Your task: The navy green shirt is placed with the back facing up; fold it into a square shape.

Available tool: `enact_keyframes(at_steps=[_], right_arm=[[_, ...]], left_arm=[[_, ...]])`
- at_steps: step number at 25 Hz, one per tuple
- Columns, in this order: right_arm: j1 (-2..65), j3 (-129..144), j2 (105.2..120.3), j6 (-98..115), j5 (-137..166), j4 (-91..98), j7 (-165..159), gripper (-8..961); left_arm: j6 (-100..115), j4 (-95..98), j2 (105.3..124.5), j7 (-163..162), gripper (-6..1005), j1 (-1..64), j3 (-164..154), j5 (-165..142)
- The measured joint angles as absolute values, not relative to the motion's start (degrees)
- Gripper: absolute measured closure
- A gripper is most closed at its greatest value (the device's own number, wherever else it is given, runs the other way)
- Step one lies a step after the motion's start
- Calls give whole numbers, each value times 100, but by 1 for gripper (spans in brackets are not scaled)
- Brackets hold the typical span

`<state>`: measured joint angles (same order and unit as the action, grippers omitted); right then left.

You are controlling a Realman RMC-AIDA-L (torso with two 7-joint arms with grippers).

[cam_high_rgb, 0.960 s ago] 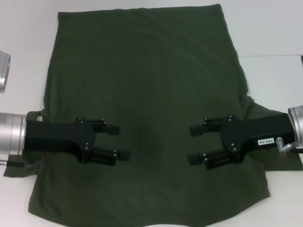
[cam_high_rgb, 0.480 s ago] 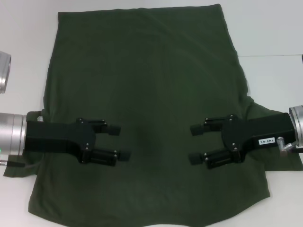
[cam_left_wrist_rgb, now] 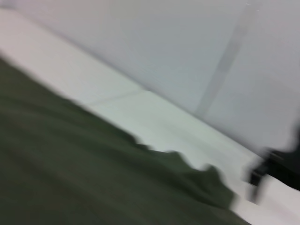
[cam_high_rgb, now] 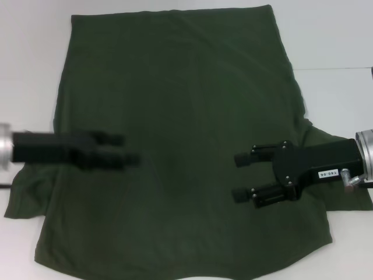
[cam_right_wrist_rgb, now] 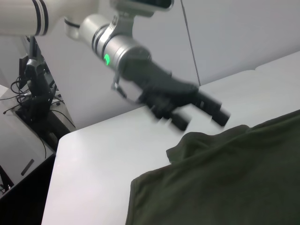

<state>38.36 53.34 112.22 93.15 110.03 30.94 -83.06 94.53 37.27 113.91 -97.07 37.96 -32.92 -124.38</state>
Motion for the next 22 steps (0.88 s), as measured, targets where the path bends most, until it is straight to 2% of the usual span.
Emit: enact_keyframes(at_steps=[6, 9, 22], right_arm=[[3903, 5335, 11228, 9311, 11075, 3094, -8313, 38], [3958, 5335, 11239, 9305, 11166, 3093, -8330, 39], [4059, 5335, 11266, 9287, 11375, 3094, -8385, 39]], left_arm=[[9319, 4175, 11082, -11563, 98, 3802, -2231, -13595], [9297, 4295, 11001, -12004, 98, 3787, -1893, -14275], [8560, 4410, 10992, -12515, 98, 3671, -1541, -15422]])
